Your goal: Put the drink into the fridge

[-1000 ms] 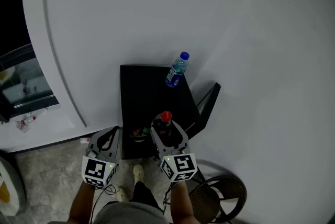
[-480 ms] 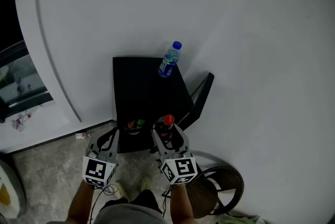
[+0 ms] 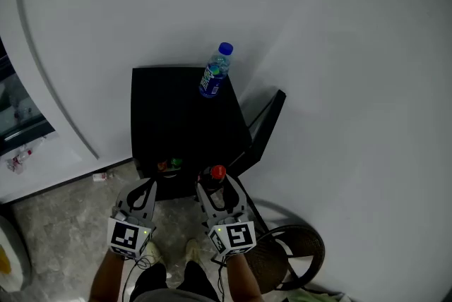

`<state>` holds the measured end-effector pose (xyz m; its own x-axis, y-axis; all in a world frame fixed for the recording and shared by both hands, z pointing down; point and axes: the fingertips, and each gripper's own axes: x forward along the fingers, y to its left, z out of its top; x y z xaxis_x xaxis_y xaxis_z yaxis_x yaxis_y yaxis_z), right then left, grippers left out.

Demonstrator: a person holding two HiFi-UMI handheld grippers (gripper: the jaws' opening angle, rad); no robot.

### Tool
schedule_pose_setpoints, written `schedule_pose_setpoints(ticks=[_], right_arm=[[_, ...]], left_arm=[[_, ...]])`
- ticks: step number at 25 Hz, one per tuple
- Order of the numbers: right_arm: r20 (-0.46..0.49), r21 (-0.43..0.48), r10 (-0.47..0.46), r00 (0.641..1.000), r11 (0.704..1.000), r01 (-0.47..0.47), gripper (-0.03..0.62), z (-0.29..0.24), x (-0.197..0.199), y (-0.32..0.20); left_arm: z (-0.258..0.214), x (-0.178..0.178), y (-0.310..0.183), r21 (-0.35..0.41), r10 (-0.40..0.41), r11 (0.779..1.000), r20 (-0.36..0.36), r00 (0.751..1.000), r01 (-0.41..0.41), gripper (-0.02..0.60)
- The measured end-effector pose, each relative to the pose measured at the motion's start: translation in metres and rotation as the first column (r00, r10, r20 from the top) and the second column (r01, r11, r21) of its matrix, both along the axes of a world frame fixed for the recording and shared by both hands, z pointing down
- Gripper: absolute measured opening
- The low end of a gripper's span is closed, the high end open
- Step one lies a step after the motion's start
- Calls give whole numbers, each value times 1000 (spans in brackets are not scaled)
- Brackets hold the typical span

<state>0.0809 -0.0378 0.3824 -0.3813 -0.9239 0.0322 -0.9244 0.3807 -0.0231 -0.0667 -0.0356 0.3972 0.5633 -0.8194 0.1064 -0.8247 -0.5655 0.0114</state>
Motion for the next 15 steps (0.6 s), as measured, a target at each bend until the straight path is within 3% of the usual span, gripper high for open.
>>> schedule_pose_setpoints(ticks=[6, 15], right_arm=[[-8, -4, -56, 998, 998, 56, 281, 41, 19, -12], [-4, -17, -125, 992, 992, 125, 281, 122, 27, -40]], left_arm=[[40, 27, -9, -26, -33, 999, 1, 999, 33, 3], [113, 41, -28, -52, -105, 993, 4, 994, 105, 3]])
